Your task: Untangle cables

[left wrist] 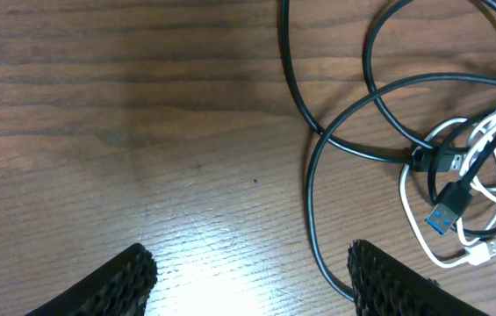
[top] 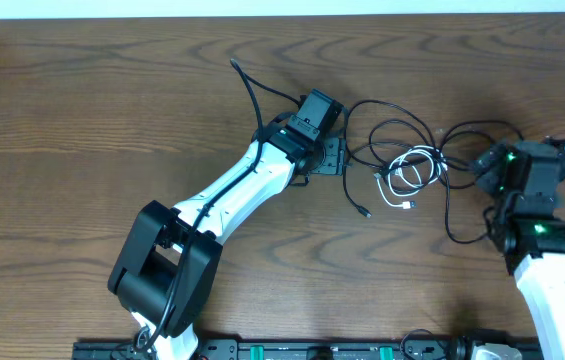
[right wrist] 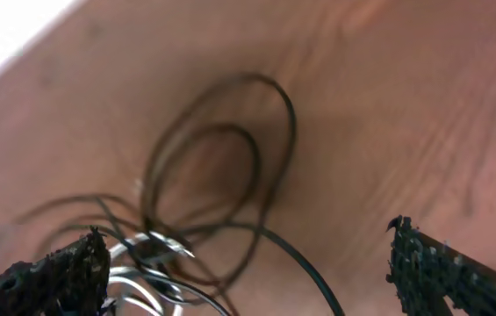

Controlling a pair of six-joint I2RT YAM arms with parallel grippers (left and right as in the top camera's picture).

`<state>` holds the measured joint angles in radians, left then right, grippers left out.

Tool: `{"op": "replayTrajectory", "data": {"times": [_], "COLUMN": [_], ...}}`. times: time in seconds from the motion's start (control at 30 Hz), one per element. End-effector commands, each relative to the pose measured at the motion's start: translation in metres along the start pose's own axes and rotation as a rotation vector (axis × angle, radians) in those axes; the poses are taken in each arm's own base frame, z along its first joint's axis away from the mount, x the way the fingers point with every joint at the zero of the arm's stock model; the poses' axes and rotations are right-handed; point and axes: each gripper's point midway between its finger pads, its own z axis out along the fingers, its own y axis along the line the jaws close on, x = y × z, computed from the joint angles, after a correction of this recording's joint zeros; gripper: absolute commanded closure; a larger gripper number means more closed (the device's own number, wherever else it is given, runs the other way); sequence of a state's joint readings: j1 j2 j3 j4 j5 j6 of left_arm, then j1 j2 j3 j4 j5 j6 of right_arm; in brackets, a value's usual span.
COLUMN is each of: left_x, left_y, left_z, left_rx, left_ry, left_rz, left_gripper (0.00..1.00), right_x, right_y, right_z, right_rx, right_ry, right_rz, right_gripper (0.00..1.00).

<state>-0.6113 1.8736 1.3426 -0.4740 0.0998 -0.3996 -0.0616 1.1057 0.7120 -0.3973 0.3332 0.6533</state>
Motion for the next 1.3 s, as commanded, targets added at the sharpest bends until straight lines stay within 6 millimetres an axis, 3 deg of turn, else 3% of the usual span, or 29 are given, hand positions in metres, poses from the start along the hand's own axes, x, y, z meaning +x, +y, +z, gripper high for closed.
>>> {"op": "replayTrajectory", "data": {"times": [0.0,0.07,0.17,0.27,0.43,0.6,0.83,1.03,1.17,1.27], "left_x": [-0.005,-0.005,-0.005,-0.005,-0.005,-0.005,-0.005,-0.005,-0.005,-0.005], "left_y": [-0.002,-0.001,-0.001,-0.001,-0.001,-0.001,-0.001,-0.001,-0.001,-0.001], "left_z": [-0.011,-0.011,-0.011,-0.011,-0.011,-0.011,-0.011,-0.010,-0.010,-0.010], "left_rx": [0.008,0.005,0.005,0.005,0.005,0.005,0.005,0.005,0.005,0.004], "left_ry": [-0.025,-0.026,-0.026,-0.026,-0.026,-0.025,-0.025,-0.025,-0.025,-0.024], "left_rz": [-0.009,-0.009,-0.009,-0.009,-0.009,-0.009,-0.009,-0.009,-0.009,-0.010], "left_gripper": [0.29,0.29,0.29,0.29,0.29,0.29,0.29,0.29,0.29,0.29], "right_x": [-0.001,-0.005,-0.022,-0.026,0.004,0.047,0.089,0.102,0.109,0.110], "right_y": [0.009,0.029,0.081,0.106,0.119,0.132,0.127,0.113,0.101,0.084], "right_z": [0.009,0.010,-0.001,-0.009,0.010,0.032,0.060,0.075,0.078,0.085], "right_rx": [-0.024,-0.123,-0.379,-0.511,-0.583,-0.685,-0.657,-0.560,-0.519,-0.431], "right_ry": [0.009,0.000,-0.059,-0.084,0.020,0.179,0.303,0.320,0.336,0.326], "right_rz": [-0.018,-0.056,-0.145,-0.203,-0.276,-0.316,-0.339,-0.371,-0.446,-0.522], "right_gripper": [0.01,0.01,0.01,0.01,0.01,0.01,0.01,0.01,0.08,0.20]}}
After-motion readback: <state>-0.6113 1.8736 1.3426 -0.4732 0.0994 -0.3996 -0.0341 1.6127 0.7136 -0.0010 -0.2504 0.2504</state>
